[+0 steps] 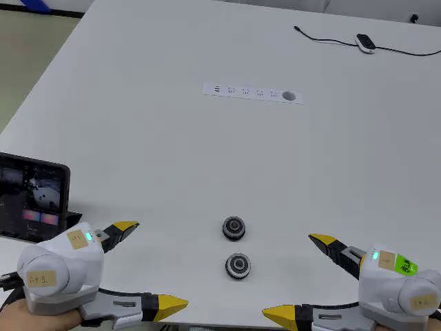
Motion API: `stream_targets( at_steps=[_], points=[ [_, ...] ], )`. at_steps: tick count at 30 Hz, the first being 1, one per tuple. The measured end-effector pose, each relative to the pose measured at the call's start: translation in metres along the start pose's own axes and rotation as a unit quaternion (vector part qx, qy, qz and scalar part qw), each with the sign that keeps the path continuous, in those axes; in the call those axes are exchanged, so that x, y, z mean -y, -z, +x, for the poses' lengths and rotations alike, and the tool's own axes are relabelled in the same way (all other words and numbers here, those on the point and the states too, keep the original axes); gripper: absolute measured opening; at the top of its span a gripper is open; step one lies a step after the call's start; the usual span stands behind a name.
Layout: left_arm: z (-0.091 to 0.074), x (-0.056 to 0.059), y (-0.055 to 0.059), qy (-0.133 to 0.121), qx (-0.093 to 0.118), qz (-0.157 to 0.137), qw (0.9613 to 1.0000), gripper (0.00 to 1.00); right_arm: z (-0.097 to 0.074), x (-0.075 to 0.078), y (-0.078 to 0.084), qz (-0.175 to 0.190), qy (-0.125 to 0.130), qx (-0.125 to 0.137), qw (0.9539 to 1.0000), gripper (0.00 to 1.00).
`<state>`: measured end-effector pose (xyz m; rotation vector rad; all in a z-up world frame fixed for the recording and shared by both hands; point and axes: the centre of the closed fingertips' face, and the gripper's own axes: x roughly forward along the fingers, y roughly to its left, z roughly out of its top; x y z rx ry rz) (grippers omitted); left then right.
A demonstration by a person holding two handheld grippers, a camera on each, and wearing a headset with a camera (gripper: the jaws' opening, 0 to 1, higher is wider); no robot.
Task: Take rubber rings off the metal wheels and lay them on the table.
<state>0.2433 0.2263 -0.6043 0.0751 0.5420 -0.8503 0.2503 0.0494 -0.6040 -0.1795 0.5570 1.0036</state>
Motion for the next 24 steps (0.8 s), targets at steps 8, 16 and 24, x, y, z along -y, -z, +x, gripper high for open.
stream_targets(
  at_steps=[8,16,24],
  points=[
    [0.0,-0.002,0.003,0.0,-0.008,0.004,1.0,0.98,0.005,-0.002,0.003,0.014,-0.002,-0.008,0.9999,0.99],
    [0.004,-0.004,0.003,-0.003,-0.011,0.01,0.9999,0.94,0.011,-0.005,0.004,0.027,-0.01,-0.019,0.9994,0.99],
    [0.011,0.006,0.008,0.017,-0.029,0.026,0.9991,0.82,0.018,-0.01,0.004,0.029,-0.017,-0.03,0.999,0.96]
  ],
)
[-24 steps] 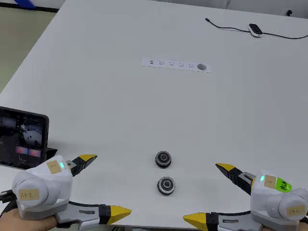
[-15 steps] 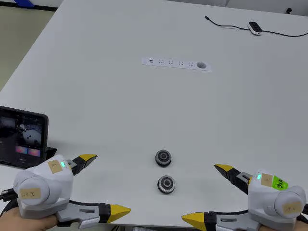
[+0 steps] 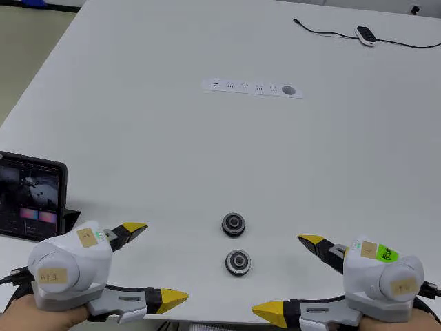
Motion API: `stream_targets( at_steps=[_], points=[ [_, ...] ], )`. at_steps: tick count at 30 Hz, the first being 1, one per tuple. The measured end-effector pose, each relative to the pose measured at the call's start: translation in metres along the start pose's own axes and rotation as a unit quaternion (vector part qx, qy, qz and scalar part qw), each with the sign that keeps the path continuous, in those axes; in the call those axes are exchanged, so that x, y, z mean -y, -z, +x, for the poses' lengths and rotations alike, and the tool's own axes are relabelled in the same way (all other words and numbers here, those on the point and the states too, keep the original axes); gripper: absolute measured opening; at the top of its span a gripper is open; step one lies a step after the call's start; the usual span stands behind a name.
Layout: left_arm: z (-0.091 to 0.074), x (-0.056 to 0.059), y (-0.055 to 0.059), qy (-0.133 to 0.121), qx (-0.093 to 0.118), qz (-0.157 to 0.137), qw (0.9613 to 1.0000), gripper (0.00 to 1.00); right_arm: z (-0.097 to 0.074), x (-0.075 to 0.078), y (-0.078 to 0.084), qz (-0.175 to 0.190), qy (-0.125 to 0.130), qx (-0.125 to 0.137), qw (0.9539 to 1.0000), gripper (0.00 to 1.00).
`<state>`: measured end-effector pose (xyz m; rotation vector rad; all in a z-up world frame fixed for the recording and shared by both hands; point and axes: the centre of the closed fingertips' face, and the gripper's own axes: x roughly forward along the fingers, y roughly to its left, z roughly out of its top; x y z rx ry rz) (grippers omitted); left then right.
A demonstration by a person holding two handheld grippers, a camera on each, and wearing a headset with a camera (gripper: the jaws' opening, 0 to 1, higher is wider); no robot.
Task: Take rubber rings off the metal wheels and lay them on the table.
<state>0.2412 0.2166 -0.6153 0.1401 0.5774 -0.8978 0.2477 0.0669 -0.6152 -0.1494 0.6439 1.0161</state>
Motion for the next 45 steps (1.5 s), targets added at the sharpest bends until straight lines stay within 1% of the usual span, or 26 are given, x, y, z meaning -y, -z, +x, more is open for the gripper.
stream_targets(
  at_steps=[2,5,6,7,10,14,17,20,24,33,41,45],
  points=[
    [0.002,0.002,0.0,0.005,-0.001,0.003,1.0,0.79,0.001,-0.001,0.003,0.007,-0.001,-0.012,0.9999,0.93],
    [0.003,0.005,-0.003,0.012,0.0,0.007,0.9999,0.74,0.003,-0.001,0.006,0.012,0.001,-0.022,0.9997,0.88],
    [0.004,0.005,-0.003,0.014,0.0,0.01,0.9998,0.71,0.003,0.0,0.008,0.017,0.004,-0.028,0.9995,0.86],
    [0.005,0.006,-0.004,0.017,-0.001,0.011,0.9998,0.7,0.003,0.001,0.008,0.019,0.005,-0.029,0.9994,0.82],
    [0.008,0.006,-0.005,0.023,-0.002,0.014,0.9996,0.64,0.004,0.001,0.006,0.034,0.004,-0.024,0.9991,0.78],
    [0.012,0.007,-0.008,0.027,-0.004,0.018,0.9995,0.61,0.005,0.001,0.004,0.043,0.003,-0.019,0.9989,0.73],
    [0.015,0.008,-0.011,0.031,-0.004,0.021,0.9993,0.59,0.007,0.0,0.004,0.056,-0.002,-0.019,0.9982,0.71],
    [0.018,0.009,-0.015,0.035,-0.003,0.025,0.9991,0.55,0.008,-0.002,0.004,0.065,-0.006,-0.02,0.9977,0.66],
    [0.024,0.014,-0.018,0.046,-0.007,0.034,0.9983,0.5,0.011,-0.005,0.005,0.076,-0.013,-0.023,0.9968,0.6],
    [0.037,0.024,-0.026,0.066,-0.013,0.051,0.9964,0.38,0.016,-0.01,0.006,0.091,-0.024,-0.02,0.9954,0.56],
    [0.048,0.028,-0.03,0.075,-0.024,0.062,0.9949,0.34,0.019,-0.011,0.005,0.114,-0.032,-0.011,0.9929,0.55],
    [0.052,0.032,-0.03,0.082,-0.03,0.07,0.9937,0.29,0.021,-0.013,0.005,0.121,-0.036,-0.007,0.992,0.52]
  ],
)
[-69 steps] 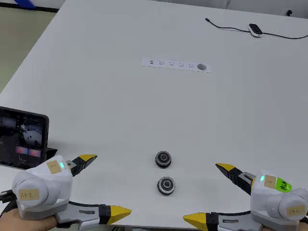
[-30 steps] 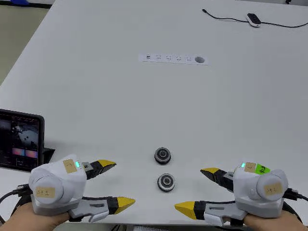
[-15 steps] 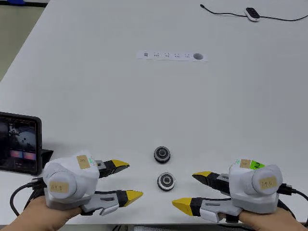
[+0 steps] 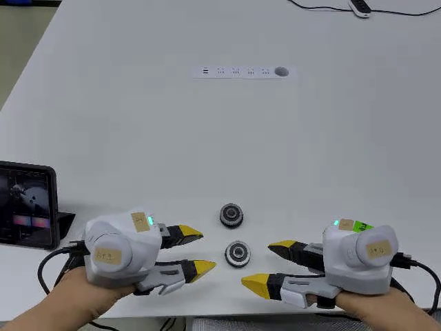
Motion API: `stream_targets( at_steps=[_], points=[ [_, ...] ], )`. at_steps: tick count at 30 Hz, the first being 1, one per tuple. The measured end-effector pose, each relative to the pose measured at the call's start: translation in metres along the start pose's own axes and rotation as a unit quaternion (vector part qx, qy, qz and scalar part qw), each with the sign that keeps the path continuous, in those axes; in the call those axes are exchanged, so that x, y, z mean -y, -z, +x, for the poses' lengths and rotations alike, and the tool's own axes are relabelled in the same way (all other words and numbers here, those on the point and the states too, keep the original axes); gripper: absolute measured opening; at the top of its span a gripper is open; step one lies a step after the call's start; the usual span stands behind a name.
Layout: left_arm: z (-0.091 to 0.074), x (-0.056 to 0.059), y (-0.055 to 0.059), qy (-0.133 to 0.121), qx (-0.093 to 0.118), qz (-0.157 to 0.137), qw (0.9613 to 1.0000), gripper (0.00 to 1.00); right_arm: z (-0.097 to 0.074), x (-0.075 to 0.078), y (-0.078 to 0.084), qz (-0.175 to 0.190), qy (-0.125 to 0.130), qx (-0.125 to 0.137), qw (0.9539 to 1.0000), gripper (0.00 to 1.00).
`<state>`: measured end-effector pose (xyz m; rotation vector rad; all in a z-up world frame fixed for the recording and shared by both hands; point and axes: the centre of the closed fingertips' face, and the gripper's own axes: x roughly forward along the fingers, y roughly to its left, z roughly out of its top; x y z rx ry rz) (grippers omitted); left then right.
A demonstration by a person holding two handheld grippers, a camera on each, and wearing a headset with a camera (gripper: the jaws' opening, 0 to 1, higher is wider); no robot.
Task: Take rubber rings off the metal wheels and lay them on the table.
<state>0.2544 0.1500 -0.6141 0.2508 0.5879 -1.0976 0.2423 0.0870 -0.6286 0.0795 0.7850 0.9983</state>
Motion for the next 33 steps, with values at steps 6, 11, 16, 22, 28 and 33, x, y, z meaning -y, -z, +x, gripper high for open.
stream_targets(
  at_steps=[6,11,16,22,28,33],
  points=[
    [0.007,0.003,-0.002,0.006,-0.009,0.006,0.9999,0.26,0.003,-0.001,0.0,0.018,-0.004,0.009,0.9998,0.52],
    [0.012,0.005,-0.003,0.013,-0.015,0.012,0.9997,0.23,0.004,-0.002,-0.002,0.033,-0.008,0.016,0.9993,0.52],
    [0.018,0.004,-0.003,0.014,-0.021,0.017,0.9995,0.22,0.006,0.0,-0.002,0.039,-0.008,0.02,0.999,0.52],
    [0.026,0.005,-0.004,0.02,-0.03,0.023,0.9991,0.19,0.008,0.002,-0.001,0.05,-0.008,0.022,0.9985,0.52],
    [0.033,0.007,-0.005,0.026,-0.039,0.034,0.9983,0.16,0.01,0.002,-0.002,0.063,-0.009,0.031,0.9975,0.51],
    [0.039,0.008,-0.005,0.031,-0.05,0.05,0.997,0.13,0.011,0.001,-0.001,0.068,-0.012,0.033,0.9971,0.5]
  ],
)
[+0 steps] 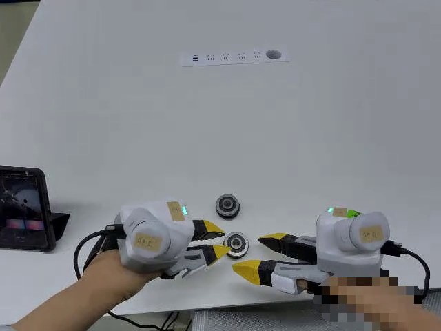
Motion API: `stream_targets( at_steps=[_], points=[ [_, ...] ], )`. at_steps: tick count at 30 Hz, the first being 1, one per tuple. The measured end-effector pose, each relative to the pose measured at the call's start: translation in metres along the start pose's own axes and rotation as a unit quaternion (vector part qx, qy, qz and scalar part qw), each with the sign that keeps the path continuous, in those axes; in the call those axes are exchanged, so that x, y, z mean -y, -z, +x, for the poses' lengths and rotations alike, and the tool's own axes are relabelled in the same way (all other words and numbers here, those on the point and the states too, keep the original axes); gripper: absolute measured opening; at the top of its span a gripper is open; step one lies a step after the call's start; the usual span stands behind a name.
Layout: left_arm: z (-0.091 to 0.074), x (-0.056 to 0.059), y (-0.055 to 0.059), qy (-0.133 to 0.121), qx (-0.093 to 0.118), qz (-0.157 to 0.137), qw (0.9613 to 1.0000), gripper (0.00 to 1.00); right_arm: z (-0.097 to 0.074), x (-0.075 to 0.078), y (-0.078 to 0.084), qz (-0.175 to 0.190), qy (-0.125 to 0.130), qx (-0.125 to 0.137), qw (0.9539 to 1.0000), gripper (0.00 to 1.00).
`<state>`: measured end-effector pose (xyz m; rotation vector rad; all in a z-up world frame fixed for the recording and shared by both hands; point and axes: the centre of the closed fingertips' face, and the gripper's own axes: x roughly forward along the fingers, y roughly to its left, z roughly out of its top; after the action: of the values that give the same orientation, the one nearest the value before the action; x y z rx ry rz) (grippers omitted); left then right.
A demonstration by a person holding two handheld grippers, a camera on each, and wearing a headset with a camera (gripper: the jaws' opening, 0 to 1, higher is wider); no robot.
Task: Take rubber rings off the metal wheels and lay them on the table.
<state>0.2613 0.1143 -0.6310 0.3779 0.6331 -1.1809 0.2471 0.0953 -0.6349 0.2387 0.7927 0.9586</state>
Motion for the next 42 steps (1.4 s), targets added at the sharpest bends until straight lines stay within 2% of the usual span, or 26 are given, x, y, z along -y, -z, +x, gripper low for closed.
stream_targets(
  at_steps=[11,16,28,42],
  points=[
    [0.013,0.002,0.0,0.01,-0.023,0.031,0.9992,0.14,0.0,0.002,-0.003,0.019,-0.003,0.013,0.9997,0.5],
    [0.016,-0.001,0.002,0.012,-0.031,0.042,0.9986,0.13,-0.001,0.003,-0.005,0.029,-0.004,0.021,0.9993,0.49],
    [0.024,0.002,0.006,0.03,-0.049,0.063,0.9964,0.14,0.0,0.004,-0.004,0.036,-0.004,0.023,0.9991,0.49],
    [0.026,0.0,0.005,0.033,-0.057,0.078,0.9948,0.12,0.002,0.003,-0.005,0.048,-0.009,0.03,0.9984,0.49]
  ],
)
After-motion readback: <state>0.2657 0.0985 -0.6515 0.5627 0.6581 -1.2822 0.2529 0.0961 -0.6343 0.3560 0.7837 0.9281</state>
